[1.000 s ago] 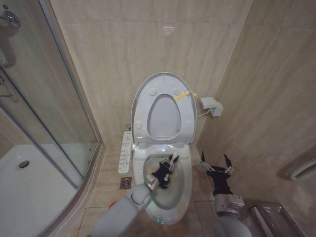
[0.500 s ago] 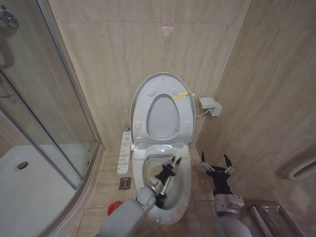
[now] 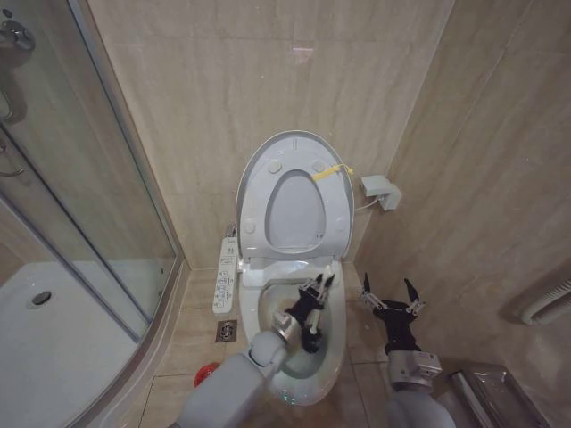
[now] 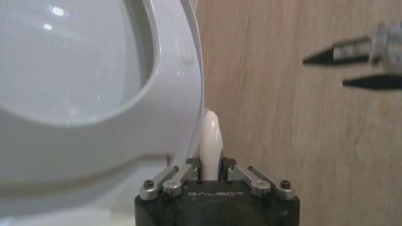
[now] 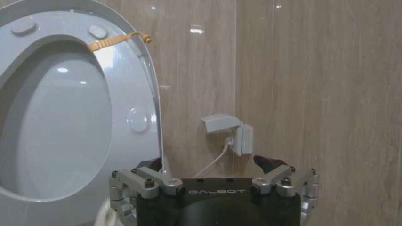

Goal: Open the toilet lid, clean the toilet bowl with a toilet brush, close the toilet lid, and flush.

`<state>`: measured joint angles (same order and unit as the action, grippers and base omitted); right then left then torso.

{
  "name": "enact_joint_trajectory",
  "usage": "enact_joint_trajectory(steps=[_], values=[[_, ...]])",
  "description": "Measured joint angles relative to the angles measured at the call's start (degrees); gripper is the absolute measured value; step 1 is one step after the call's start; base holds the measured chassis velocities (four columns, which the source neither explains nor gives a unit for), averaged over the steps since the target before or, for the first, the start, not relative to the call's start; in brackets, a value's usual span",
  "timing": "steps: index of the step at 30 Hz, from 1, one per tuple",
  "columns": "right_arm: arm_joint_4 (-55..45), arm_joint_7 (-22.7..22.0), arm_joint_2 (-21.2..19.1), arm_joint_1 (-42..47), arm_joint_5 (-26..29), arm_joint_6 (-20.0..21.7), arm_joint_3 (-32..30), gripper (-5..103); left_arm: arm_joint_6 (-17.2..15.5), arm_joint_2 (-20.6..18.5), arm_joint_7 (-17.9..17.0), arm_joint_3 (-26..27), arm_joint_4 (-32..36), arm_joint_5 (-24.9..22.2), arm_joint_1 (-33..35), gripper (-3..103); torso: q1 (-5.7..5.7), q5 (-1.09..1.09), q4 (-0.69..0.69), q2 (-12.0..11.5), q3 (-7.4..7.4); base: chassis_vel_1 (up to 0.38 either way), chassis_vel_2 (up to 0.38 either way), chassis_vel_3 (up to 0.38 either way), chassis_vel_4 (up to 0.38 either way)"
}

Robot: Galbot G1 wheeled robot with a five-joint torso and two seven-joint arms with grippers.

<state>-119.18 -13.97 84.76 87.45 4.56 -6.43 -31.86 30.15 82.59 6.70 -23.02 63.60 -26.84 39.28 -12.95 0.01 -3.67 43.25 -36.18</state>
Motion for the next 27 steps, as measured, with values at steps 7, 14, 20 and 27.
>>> enact_joint_trajectory(steps=[7,14,20,27], values=[[0.0,-0.01,0.0,0.0,0.0,0.0,0.0,100,0.86,-1.78,0.07,1.44,-3.93,1.36,0.47,21,0.0,-0.05,0.0,0.01,0.02,0.0,0.0,0.0,0.0],[0.0,0.0,0.0,0.0,0.0,0.0,0.0,100,-2.56,-3.1,-2.54,3.19,5.79,0.61,0.48,19,0.0,0.0,0.02,0.0,0.0,0.0,0.0,0.0,0.0],[-0.01,0.0,0.0,0.0,0.0,0.0,0.0,100,-2.48,-1.59,-3.16,1.75,6.71,-0.16,1.44,19,0.0,-0.01,-0.01,-0.01,0.0,0.0,0.0,0.0,0.0],[0.0,0.0,0.0,0.0,0.0,0.0,0.0,100,-0.25,-3.48,-2.54,1.84,0.67,1.85,3.88,19,0.0,-0.08,-0.02,0.02,0.03,0.0,0.0,0.0,0.0]])
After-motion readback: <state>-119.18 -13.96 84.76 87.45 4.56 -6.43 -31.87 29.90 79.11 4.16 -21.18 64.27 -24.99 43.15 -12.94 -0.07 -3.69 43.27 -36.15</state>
